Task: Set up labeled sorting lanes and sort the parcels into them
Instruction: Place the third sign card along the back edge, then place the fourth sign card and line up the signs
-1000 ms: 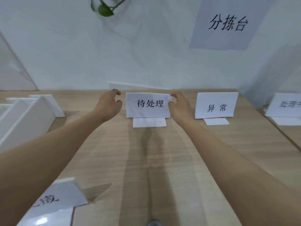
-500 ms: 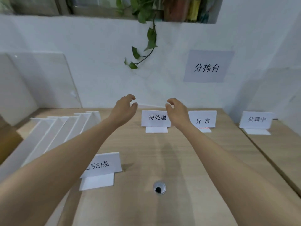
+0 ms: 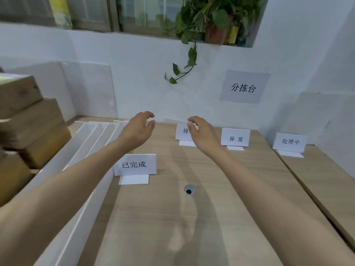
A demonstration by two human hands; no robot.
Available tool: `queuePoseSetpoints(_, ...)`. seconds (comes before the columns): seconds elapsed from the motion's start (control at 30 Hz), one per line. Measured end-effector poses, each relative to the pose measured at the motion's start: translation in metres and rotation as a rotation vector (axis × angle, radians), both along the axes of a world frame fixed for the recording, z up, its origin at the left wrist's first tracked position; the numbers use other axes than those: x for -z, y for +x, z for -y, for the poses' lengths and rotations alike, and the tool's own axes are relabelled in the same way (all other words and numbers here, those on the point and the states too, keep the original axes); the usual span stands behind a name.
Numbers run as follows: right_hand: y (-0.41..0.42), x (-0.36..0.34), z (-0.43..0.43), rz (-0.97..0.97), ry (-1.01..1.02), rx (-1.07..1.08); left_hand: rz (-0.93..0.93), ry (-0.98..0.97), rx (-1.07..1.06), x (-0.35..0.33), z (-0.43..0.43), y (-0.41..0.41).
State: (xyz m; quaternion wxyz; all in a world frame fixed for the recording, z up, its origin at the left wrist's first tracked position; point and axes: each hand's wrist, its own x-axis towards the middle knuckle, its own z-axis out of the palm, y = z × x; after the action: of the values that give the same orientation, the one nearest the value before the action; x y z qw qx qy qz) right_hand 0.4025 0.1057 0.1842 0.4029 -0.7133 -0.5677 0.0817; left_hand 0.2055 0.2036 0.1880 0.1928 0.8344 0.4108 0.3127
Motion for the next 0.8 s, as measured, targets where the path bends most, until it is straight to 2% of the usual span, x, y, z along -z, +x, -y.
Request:
queuePoseSetpoints(0.37,-0.056,0.012,0.029,-0.052,0.021,-0.115,-0.114,0.025,-0.116,0.011,0.041,-0.084)
queuePoseSetpoints(0.63,-0.086,0.037,0.011,-0.056,-0.03,-0.094,-0.082,-0.055,-0.15,0.033,0.019,-0.114)
queuePoseSetpoints(0.8,-0.107,0.064,-0.011,-0.074,-0.05,-0.048,-0.083,-0.119,-0.094,0.058,-0.005,-0.128)
